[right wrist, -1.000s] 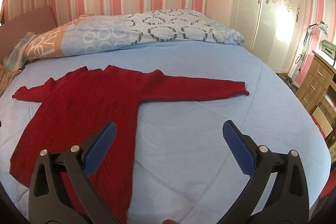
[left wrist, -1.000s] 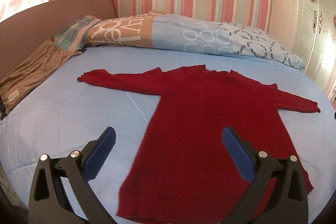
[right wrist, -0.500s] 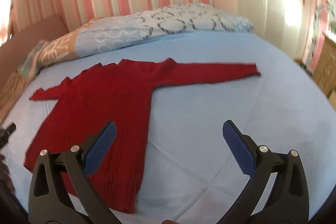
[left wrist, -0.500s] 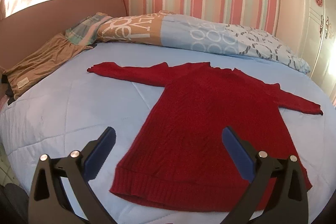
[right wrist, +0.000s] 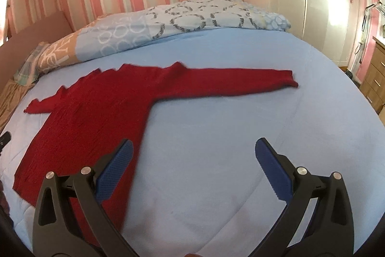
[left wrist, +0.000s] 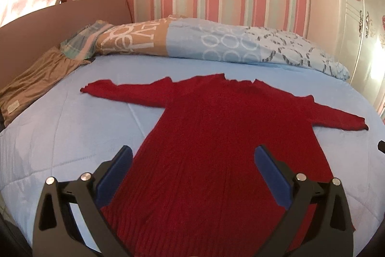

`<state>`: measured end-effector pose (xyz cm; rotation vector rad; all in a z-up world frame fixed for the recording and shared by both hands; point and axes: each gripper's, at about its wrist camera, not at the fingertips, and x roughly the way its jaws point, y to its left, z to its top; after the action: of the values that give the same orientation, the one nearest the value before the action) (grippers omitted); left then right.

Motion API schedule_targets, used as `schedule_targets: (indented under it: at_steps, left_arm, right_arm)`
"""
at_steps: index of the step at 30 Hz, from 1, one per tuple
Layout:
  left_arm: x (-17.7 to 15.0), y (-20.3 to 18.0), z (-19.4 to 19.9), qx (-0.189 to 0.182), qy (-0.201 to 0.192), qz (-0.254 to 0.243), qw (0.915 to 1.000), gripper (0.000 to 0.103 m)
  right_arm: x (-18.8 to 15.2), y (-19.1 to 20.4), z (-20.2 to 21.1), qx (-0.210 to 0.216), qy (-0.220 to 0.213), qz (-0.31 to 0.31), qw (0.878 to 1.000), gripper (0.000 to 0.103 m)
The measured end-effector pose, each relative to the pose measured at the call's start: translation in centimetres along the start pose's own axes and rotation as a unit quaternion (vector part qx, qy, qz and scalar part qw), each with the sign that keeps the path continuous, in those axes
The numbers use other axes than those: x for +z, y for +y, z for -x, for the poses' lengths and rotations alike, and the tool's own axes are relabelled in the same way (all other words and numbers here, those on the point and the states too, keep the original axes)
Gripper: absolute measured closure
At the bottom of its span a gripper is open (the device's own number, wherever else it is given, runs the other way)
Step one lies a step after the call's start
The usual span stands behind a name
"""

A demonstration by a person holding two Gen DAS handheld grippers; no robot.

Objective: Fold small clothes
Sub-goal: 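Grasp the sweater's sleeve cuff with the right tool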

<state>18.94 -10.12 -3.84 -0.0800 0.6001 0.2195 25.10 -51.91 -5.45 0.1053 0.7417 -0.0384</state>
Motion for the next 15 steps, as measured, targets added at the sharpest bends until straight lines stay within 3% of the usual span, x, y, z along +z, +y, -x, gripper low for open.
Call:
schedule_targets:
  at_steps: [4, 10, 13, 15]
  left_arm:
    - [0.6, -0.3, -1.0, 0.0, -0.002, -0.013, 0.9999, 0.001]
    - [0.8, -1.7, -4.5, -0.009, 0.018, -0.03, 0.9993, 0.001]
    - [1.4, -2.3, -5.9, -0.011, 0.016, -0.027, 0.9994, 0.001]
    - [2.1, -2.9, -6.9, -0.012, 0.017, -0.029, 0.9994, 0.001]
  right_arm:
    - [1.9, -4.5, -3.4, -0.057, 0.007, -0.006, 0.998, 0.003]
    - [5.3, -10.0, -8.8, -0.079, 0.029, -0.023, 0.996, 0.003]
    - [7.5, -13.1, -11.1, -0.059, 0.038, -0.073, 0.995, 0.011]
    - [8.9, -14.5, -12.8, -0.069, 0.054, -0.08, 0.993, 0.015]
